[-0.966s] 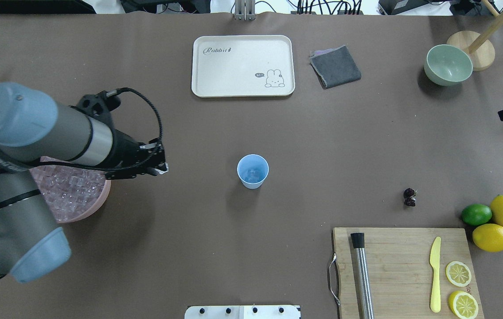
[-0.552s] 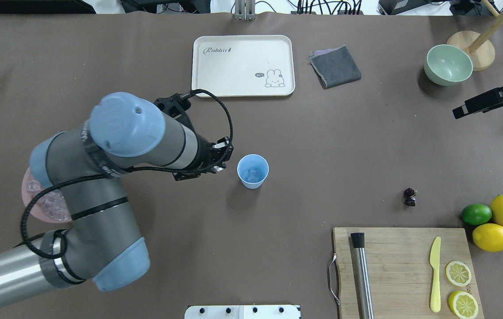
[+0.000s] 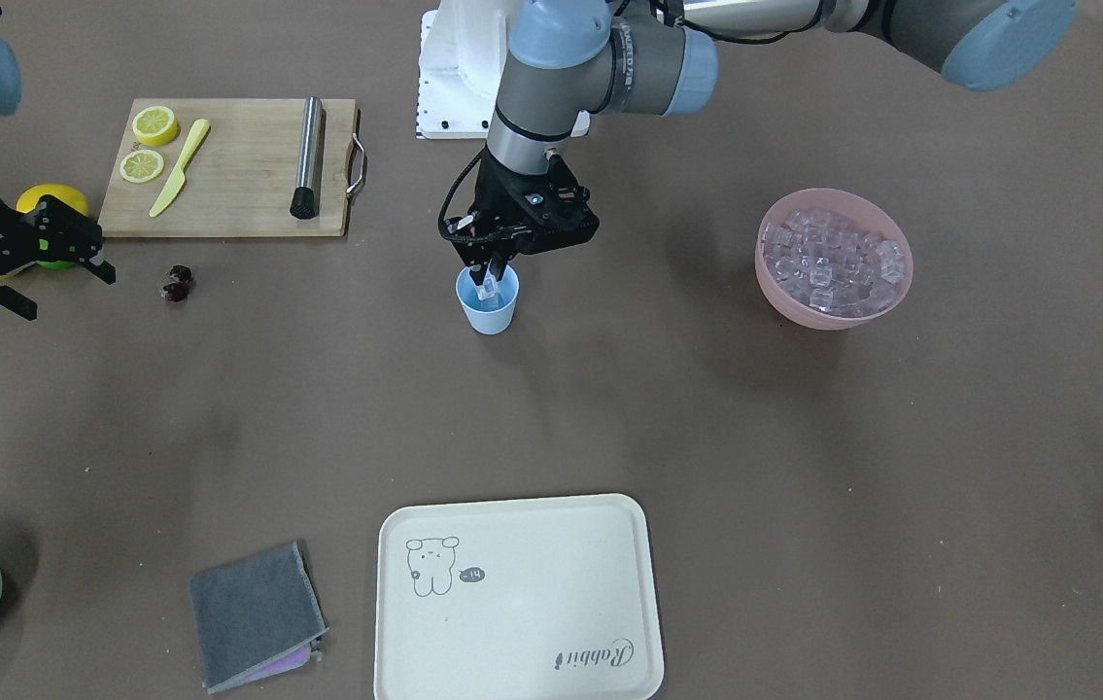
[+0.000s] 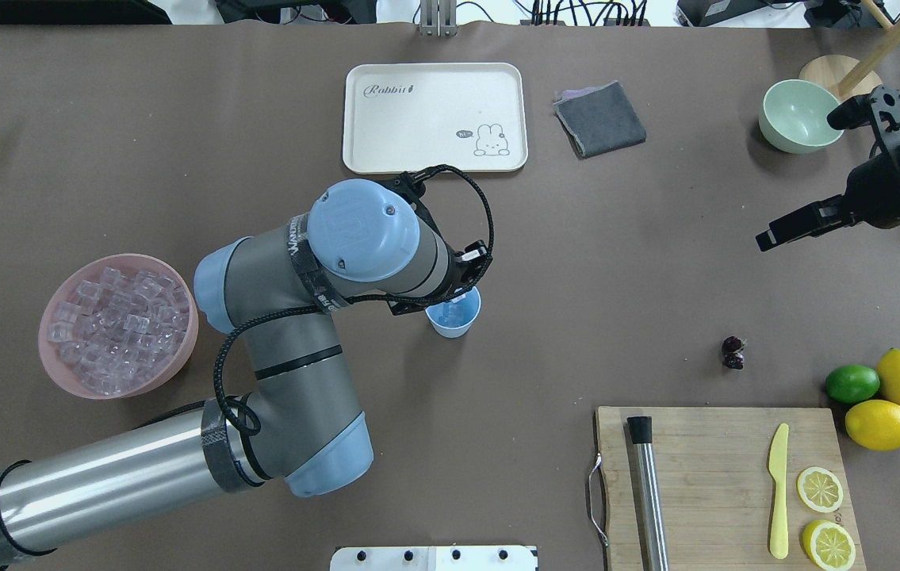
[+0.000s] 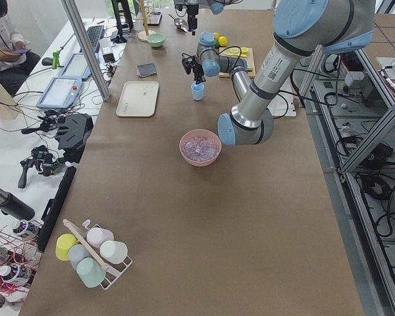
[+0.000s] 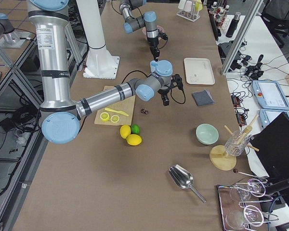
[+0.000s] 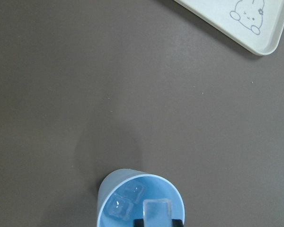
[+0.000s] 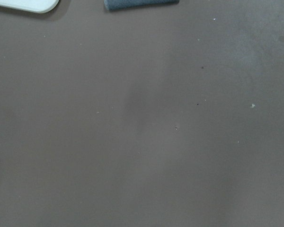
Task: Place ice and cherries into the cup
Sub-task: 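Carry ice to the cup with left gripper while right arm reaches for cherries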
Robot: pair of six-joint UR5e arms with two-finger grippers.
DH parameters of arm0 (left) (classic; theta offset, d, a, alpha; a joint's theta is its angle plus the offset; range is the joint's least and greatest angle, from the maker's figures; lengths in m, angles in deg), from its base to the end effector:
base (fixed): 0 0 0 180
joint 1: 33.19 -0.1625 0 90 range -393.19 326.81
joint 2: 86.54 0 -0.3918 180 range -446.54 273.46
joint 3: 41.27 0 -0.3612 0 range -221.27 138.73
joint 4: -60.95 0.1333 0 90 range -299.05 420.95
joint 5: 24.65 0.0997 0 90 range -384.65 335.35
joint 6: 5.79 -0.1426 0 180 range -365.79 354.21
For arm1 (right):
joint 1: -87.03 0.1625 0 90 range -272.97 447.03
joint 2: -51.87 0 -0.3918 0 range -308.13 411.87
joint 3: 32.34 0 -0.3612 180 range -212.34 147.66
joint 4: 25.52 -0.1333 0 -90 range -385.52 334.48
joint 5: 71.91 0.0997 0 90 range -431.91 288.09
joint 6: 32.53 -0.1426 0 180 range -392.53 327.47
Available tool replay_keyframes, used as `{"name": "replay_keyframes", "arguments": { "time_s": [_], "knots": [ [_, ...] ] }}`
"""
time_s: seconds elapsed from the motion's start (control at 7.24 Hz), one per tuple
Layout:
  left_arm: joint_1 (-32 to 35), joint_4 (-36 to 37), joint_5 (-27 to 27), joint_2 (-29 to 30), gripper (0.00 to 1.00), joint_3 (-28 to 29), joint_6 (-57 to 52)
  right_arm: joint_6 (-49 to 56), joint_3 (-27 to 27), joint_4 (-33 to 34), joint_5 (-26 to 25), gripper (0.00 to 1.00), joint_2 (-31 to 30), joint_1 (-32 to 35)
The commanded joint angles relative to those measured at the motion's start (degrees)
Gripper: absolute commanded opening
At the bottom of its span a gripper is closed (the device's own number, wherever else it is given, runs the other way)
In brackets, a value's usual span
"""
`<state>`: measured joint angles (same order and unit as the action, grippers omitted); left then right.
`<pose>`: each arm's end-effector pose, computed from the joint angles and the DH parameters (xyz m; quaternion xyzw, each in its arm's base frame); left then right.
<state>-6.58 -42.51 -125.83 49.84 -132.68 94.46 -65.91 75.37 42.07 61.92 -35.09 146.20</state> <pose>0.5758 -0.4066 0.1451 -0.0108 0.5138 -0.2237 0.8282 -0.2274 -0.4485 0.4326 0.1046 -0.4753 -0.1180 0.8655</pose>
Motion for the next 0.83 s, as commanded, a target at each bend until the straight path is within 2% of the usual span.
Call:
{"name": "replay_keyframes", "arguments": {
  "time_s": [0.0, 0.14, 0.69],
  "knots": [
    [1.0, -1.1, -0.1, 1.1, 0.96, 1.0, -3.6, -2.3, -0.5, 0.0, -5.8, 0.97, -0.1, -5.7],
    [2.3, -0.9, -0.4, 1.2, 0.96, 1.1, -5.4, -2.5, -1.3, 0.2, -9.1, 0.95, -0.6, -9.1],
    [3.5, -0.6, -1.2, 1.3, 0.96, 0.7, -6.5, -6.3, -1.5, -0.1, -13.1, 0.87, -3.8, -15.7]
  ]
}}
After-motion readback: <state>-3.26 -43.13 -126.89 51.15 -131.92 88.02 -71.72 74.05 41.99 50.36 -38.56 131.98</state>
